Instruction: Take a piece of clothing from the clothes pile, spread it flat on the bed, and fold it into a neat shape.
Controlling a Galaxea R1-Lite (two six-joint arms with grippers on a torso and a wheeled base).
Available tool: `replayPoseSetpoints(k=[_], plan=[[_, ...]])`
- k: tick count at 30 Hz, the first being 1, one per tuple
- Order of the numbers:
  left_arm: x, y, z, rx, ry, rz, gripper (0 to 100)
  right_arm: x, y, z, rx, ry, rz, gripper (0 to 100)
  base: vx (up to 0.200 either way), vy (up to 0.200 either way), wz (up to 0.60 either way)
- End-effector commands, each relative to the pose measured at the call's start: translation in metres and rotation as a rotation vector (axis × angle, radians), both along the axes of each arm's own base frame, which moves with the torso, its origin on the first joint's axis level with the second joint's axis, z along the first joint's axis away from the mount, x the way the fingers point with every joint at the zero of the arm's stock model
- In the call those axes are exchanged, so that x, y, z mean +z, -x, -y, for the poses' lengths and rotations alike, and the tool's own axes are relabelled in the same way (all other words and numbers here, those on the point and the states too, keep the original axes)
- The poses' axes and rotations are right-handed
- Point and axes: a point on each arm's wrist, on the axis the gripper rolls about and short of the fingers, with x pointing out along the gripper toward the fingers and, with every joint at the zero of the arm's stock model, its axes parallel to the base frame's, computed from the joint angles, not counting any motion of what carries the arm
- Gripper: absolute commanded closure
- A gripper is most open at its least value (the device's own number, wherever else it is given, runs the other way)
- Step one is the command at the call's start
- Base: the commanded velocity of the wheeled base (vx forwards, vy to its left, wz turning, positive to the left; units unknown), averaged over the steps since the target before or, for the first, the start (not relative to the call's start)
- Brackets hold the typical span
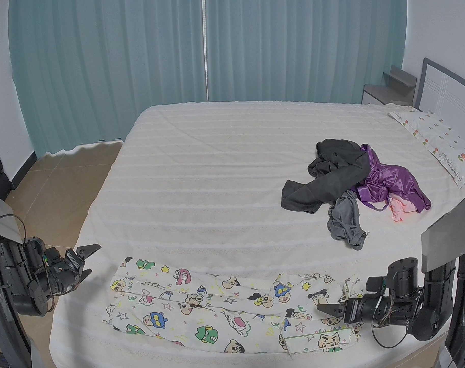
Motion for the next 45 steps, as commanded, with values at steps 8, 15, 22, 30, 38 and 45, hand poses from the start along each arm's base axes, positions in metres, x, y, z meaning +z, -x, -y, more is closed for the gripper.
replayPoseSetpoints(k=[8,15,22,30,38,45], plan=[[0.0,-0.001,0.0,-0.001,-0.008,0.013,0,0.005,0.0,0.008,-0.05,0.022,0.028,0,0.0,0.0,0.0],[0.0,0.0,0.0,-0.001,-0.008,0.011,0,0.0,0.0,0.009,-0.058,0.04,0.012,0,0.0,0.0,0.0],[0.0,0.0,0.0,-0.001,-0.008,0.011,0,-0.009,0.001,0.009,-0.053,0.053,-0.029,0,0.0,0.0,0.0],[0.0,0.0,0.0,-0.002,-0.009,0.012,0,-0.017,0.001,0.015,-0.08,0.063,-0.063,0,0.0,0.0,0.0],[0.0,0.0,0.0,-0.003,-0.008,0.01,0,-0.02,-0.006,0.013,-0.091,0.044,-0.055,0,0.0,0.0,0.0],[-0.001,0.0,0.001,-0.007,-0.007,0.006,0,-0.014,-0.007,0.012,-0.088,0.027,-0.036,0,0.0,0.0,0.0]])
